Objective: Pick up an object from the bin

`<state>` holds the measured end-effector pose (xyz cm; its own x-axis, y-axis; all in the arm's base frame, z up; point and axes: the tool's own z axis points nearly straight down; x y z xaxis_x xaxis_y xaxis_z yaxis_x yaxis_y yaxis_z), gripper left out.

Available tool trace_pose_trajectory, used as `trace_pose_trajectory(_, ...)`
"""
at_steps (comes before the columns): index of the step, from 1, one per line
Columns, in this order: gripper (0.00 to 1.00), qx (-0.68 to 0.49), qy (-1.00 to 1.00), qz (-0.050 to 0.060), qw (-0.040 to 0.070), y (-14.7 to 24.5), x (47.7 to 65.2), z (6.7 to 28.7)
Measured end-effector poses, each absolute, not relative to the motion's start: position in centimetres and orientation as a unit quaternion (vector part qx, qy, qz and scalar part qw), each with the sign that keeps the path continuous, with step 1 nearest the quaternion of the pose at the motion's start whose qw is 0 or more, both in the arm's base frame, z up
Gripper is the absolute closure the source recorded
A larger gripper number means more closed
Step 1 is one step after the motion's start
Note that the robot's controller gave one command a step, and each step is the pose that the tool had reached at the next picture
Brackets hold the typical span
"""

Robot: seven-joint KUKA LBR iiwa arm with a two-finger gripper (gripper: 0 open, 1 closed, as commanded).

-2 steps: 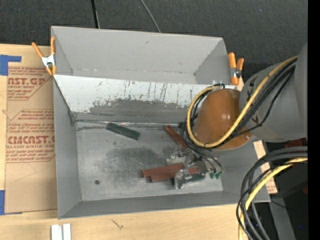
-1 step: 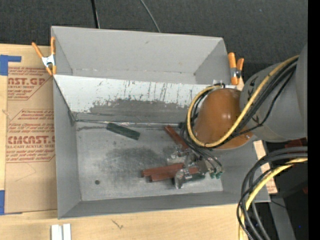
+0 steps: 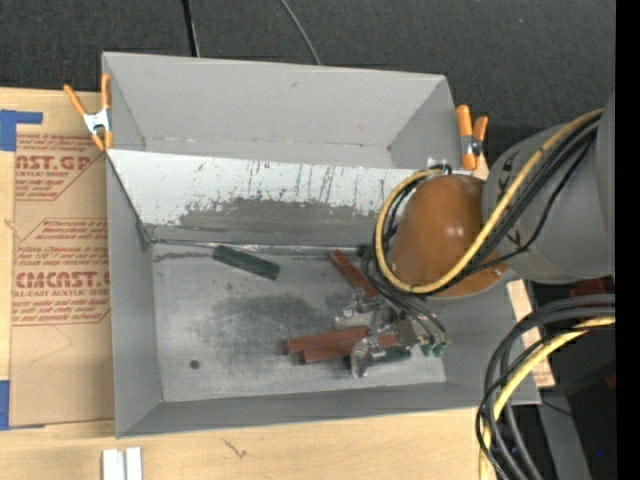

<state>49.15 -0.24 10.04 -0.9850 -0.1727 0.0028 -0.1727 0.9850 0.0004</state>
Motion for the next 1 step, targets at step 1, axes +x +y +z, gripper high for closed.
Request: trace_pose_trajectory(1, 1.00, 0.087, -0.996, 0.000, 0.002, -0.23, 49.11, 11.00)
